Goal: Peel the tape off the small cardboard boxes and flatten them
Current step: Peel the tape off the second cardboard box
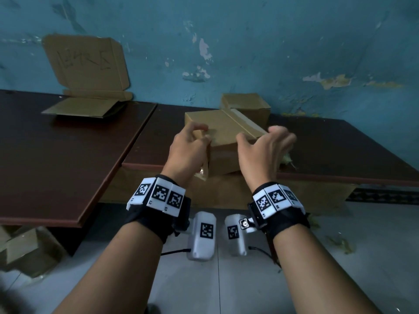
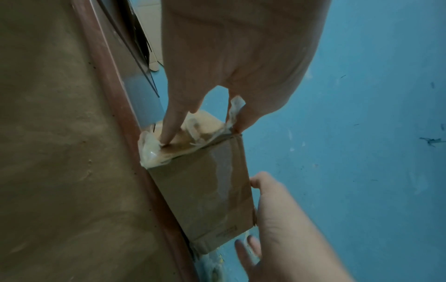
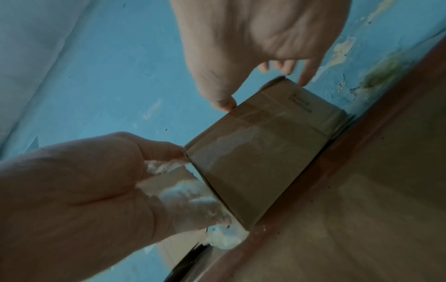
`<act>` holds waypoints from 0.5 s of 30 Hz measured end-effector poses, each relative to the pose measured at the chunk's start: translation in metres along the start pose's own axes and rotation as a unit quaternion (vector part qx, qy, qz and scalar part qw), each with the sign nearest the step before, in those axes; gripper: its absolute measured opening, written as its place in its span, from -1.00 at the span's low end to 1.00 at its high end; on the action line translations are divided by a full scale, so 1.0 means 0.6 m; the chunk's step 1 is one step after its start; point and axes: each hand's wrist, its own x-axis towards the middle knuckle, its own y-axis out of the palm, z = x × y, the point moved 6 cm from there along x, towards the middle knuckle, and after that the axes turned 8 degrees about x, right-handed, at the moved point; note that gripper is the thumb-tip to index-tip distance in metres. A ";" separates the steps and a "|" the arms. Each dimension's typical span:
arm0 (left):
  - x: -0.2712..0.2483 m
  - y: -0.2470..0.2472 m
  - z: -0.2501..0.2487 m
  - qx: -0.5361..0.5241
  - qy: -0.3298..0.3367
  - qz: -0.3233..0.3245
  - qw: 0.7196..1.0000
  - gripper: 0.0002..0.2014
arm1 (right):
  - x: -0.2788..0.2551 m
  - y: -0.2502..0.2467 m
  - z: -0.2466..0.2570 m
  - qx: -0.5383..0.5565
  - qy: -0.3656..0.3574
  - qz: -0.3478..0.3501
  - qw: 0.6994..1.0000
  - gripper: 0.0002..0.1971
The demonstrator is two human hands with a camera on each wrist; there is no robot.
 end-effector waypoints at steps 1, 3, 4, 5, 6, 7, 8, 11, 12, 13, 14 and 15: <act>0.002 0.001 0.002 0.002 0.004 0.002 1.000 -0.84 | 0.001 0.002 -0.009 0.000 0.052 0.006 0.999 -0.25; 0.003 0.003 0.003 0.005 0.005 0.006 1.000 -0.83 | 0.000 0.010 -0.025 0.033 0.157 0.048 0.986 -0.07; 0.004 0.003 0.004 0.006 0.005 0.008 1.000 -0.83 | 0.000 0.015 -0.031 0.053 0.194 0.067 0.977 -0.01; 0.004 0.003 0.004 0.005 0.006 0.011 1.000 -0.82 | 0.001 0.021 -0.036 0.066 0.216 0.085 0.970 0.02; 0.005 0.003 0.003 0.005 0.009 0.012 1.000 -0.82 | 0.001 0.026 -0.038 0.069 0.222 0.104 0.967 0.03; 0.003 0.003 0.001 0.004 0.013 0.014 1.000 -0.81 | 0.000 0.031 -0.040 0.066 0.218 0.123 0.966 0.04; 0.001 0.005 -0.002 0.002 0.021 0.014 1.000 -0.82 | -0.001 0.036 -0.041 0.062 0.208 0.137 0.966 0.03; -0.008 0.009 -0.008 -0.010 0.044 0.009 0.999 -0.84 | -0.006 0.039 -0.032 0.068 0.178 0.148 0.970 -0.12; -0.009 0.009 -0.009 -0.020 0.050 0.004 0.999 -0.84 | -0.005 0.036 -0.027 0.064 0.166 0.147 0.973 -0.16; -0.011 0.007 -0.012 -0.031 0.056 -0.001 0.998 -0.82 | -0.005 0.033 -0.021 0.052 0.156 0.143 0.976 -0.20; -0.012 0.006 -0.015 -0.040 0.063 -0.007 0.997 -0.81 | -0.004 0.028 -0.016 0.036 0.145 0.137 0.979 -0.24; -0.014 0.003 -0.019 -0.049 0.067 -0.010 0.996 -0.81 | -0.003 0.024 -0.012 0.028 0.135 0.132 0.982 -0.26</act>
